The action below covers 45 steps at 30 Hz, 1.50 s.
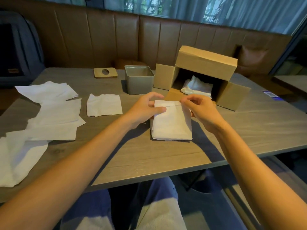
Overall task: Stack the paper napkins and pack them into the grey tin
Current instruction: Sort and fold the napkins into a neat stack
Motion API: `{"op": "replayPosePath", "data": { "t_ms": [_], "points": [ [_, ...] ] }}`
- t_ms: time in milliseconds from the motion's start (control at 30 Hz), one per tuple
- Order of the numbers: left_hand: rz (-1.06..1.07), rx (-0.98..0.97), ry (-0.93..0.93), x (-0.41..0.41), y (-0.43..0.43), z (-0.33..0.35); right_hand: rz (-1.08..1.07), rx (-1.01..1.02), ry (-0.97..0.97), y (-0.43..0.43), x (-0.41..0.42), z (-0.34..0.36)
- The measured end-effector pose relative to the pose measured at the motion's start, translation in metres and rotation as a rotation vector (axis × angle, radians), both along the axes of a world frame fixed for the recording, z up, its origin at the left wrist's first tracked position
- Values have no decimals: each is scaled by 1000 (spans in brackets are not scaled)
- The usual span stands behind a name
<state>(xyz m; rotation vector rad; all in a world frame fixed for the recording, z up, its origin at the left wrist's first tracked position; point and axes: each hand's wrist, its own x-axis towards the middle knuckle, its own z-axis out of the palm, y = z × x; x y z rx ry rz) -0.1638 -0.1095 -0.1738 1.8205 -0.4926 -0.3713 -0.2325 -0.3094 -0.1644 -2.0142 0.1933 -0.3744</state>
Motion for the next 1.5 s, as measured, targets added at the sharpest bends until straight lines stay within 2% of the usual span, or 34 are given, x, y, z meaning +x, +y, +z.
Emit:
{"op": "replayPosePath", "data": {
  "t_ms": [167, 600, 867, 1233, 1333, 1500],
  "points": [
    [-12, -45, -5, 5, 8, -3, 32, -24, -26, 3, 2, -1],
    [13, -21, 16, 6, 12, -7, 100, -345, 6, -3, 10, -8],
    [-47, 16, -10, 4, 13, -6, 57, -207, -64, 0, 8, -10],
    [4, 41, -283, 7, -1, -6, 84, 1, -7, 3, 8, -9],
    [41, 39, -306, 8, -2, -7, 106, -17, -29, 2, 6, -9],
    [54, 16, -221, 8, -3, -7, 176, -173, -82, 5, 5, -7]
  ]
}}
